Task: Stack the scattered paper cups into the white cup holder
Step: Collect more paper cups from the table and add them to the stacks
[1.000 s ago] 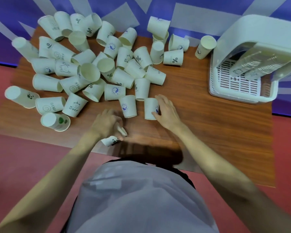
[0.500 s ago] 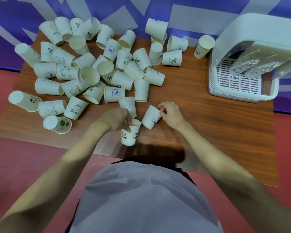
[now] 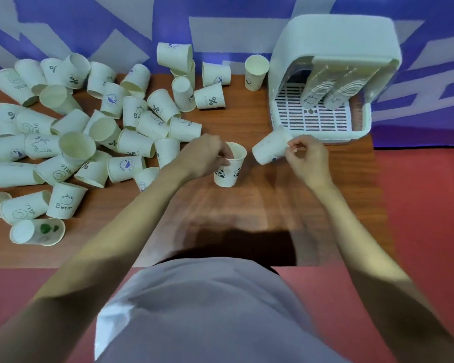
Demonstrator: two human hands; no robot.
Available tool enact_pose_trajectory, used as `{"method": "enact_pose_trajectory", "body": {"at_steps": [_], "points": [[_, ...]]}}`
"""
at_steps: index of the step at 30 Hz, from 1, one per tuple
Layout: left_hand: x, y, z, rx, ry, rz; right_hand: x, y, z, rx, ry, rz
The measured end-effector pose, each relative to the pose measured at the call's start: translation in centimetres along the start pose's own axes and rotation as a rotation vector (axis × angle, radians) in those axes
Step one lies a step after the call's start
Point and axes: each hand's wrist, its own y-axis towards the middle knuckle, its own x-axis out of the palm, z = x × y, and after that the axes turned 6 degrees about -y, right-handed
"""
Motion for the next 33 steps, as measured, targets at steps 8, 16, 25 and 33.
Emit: {"method": "enact_pose_trajectory", "body": {"at_steps": [8,16,25,33], "points": [[1.2,9.2,8.1,0.268,-0.005,0.284,-6.6,3.7,5.6,0.005,-0.079,0.331],[5.7,17.1,10.1,0.223,0.016,0.384,-5.4,8.2,10.9,-0.017,-0.28,0.203],[8.1,20.6,9.2,0.116,-0.023,0.258,-3.1,9.8,12.9,0.037,-0.347,0.116],[9.9,20.9,8.3,0.083,0.021,0.179,-2.8,9.8,12.9,0.055,-0.398,0.036]]}}
